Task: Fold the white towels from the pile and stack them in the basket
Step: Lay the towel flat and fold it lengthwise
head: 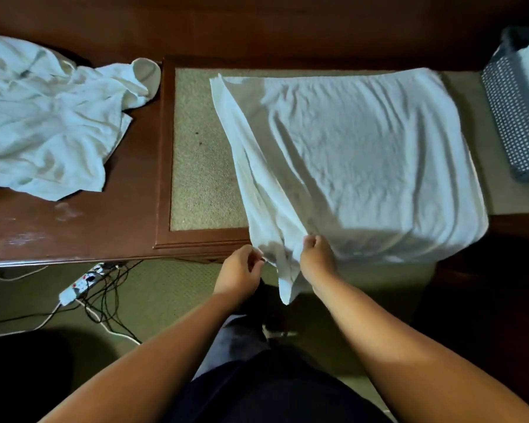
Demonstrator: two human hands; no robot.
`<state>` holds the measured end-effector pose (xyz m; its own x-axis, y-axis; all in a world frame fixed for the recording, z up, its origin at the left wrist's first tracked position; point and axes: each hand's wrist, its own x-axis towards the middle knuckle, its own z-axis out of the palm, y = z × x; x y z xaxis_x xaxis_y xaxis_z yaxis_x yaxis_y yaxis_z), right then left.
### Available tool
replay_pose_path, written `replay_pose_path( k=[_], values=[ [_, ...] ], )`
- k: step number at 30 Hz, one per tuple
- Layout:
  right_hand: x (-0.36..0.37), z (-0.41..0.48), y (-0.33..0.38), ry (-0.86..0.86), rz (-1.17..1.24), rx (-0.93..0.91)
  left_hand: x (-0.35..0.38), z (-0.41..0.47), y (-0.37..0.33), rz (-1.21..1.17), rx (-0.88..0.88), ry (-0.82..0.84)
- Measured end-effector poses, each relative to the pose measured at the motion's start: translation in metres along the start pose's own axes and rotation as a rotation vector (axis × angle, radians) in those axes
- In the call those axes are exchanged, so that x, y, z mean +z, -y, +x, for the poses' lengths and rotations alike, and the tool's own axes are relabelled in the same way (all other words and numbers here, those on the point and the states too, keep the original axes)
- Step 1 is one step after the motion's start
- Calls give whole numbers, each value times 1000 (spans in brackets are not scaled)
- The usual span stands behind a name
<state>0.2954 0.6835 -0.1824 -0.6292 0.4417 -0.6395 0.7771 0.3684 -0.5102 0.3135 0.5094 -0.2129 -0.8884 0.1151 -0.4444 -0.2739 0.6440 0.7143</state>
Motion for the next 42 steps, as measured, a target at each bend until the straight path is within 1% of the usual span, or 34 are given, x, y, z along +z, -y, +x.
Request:
replay_pose_path(
  k=[2, 4, 5, 7, 9, 10, 12, 14, 17, 19, 20, 21, 22, 24, 25, 27, 29, 33, 35, 37, 39, 41, 42],
  values=[
    [-10, -4, -4, -76, 39, -14, 14, -10, -3, 81, 165, 40],
    [-18, -2, -3, -92, 80, -34, 23, -8, -12, 154, 296, 64],
    [-22, -3, -4, -87, 81, -46, 28, -8, -17, 155, 316, 48],
    [-27, -4, -6, -75, 61, -87, 34, -1, -26, 211, 284, 22],
    [-30, -4, -9, -60, 28, -123, 34, 8, -35, 468, 260, 125],
    [-31, -5, -10, -52, 10, -135, 32, 13, -39, 624, 288, 183],
    [-32, -5, -11, -21, -12, -143, 23, 23, -45, 878, 405, 230],
    [-32, -7, -9, 7, -7, -148, 11, 31, -46, 1044, 527, 245],
    [-30, -11, -2, 5, -21, -182, -11, 32, -41, 1232, 626, 308],
    [-24, -16, 4, 2, -38, -232, -25, 27, -28, 1274, 632, 342],
    [-18, -19, 7, 25, -69, -263, -33, 24, -18, 1289, 602, 348],
    [-10, -23, 9, 79, -107, -295, -41, 19, -6, 1294, 549, 340],
    [0, -27, 9, 170, -126, -305, -49, 14, 7, 1284, 472, 314],
    [20, -38, 6, 432, -115, -276, -62, 5, 34, 1240, 284, 252],
    [29, -40, 3, 519, -155, -294, -67, 0, 46, 1216, 192, 237],
    [37, -42, -1, 578, -295, -383, -71, -7, 69, 1105, 23, 216],
    [38, -41, 1, 559, -338, -417, -68, -10, 85, 846, -108, 150],
    [36, -33, 7, 489, -406, -440, -44, -10, 79, 124, -337, -5],
    [33, -26, 10, 456, -427, -434, -29, -5, 66, -262, -469, -34],
    [29, -20, 11, 437, -415, -424, -15, 3, 56, -562, -559, -54],
    [24, -15, 10, 423, -398, -424, 1, 9, 51, -729, -613, -96],
    [20, -10, 8, 417, -403, -423, 11, 13, 45, -716, -612, -145],
    [18, -7, 7, 421, -404, -418, 14, 13, 44, -645, -598, -165]
  ],
)
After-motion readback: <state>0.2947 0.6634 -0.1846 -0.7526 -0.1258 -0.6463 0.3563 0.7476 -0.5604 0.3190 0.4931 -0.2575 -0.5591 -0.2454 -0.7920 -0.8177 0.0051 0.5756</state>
